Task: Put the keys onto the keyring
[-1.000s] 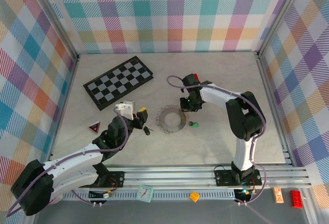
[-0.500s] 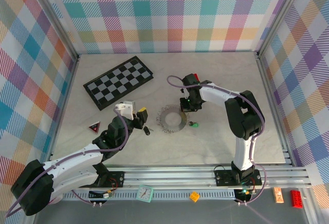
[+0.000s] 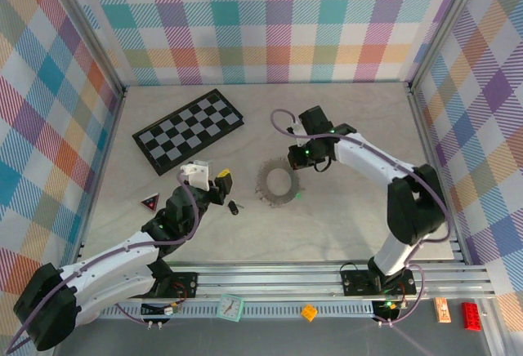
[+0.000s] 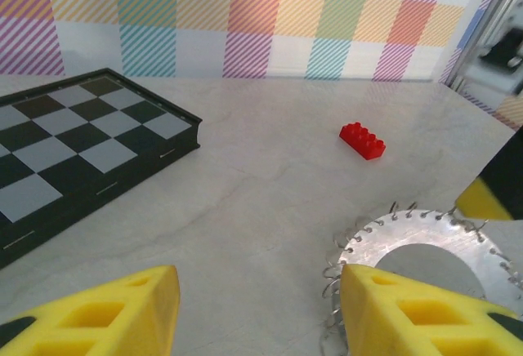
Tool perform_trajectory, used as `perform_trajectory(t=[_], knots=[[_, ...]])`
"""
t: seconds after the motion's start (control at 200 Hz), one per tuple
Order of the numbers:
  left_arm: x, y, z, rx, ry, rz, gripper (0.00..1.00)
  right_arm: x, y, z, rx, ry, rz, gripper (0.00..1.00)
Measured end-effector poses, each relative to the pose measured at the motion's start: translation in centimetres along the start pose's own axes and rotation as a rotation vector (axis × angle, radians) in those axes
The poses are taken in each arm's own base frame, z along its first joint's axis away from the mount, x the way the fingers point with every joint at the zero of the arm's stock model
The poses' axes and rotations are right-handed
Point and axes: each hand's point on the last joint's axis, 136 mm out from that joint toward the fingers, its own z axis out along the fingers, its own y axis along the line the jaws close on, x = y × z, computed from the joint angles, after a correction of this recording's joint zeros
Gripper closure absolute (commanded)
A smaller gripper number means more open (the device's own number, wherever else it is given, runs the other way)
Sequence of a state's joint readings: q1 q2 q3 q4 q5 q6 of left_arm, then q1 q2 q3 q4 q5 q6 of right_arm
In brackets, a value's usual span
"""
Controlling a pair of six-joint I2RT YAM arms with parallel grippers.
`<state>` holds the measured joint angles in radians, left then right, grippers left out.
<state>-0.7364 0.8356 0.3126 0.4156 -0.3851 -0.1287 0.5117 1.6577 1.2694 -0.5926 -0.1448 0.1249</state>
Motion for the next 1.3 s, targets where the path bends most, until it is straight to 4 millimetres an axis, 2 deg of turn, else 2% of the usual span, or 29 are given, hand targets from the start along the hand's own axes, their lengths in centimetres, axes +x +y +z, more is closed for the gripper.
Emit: perform_trajectory(t=[0.145,0.255,0.385,0.64,0.85,0.995,1.12,1.3], knots=[[-0.7,-0.4,-0.3,0.025,-0.018,0.045,0.47,-0.8,1.9,-2.6,-0.045,-0.066,-0.120,1.00],[-1.2,-1.1,-0.4,0.059,-0.020,0.088,0.48,-0.6,3.4,-3.9,-0.065,-0.088,-0.226,1.00],[-1.8,-2.0,-0.5,0.105,-0.026,0.146,0.49,0.4,5.7,-5.0,-0.090,-0.089,-0.385,1.00],[-2.9,-4.9,-0.8,0.249,-0.039,0.290,0.53,2.3,8.8,-6.6,-0.150,-0.084,-0.630,1.00],[-1.1,-7.9,-0.5,0.418,0.011,0.392,0.58,2.7,10.7,-8.4,-0.223,-0.138,-0.752,1.00],[0.2,-9.9,-0.4,0.540,0.048,0.431,0.61,4.1,11.2,-8.3,-0.255,-0.127,-0.821,1.00],[0.6,-11.8,-0.7,0.658,0.072,0.453,0.62,5.2,11.4,-8.3,-0.271,-0.120,-0.876,1.00],[1.4,-14.2,-1.0,0.819,0.120,0.464,0.62,5.8,12.1,-8.4,-0.285,-0.124,-0.939,1.00]])
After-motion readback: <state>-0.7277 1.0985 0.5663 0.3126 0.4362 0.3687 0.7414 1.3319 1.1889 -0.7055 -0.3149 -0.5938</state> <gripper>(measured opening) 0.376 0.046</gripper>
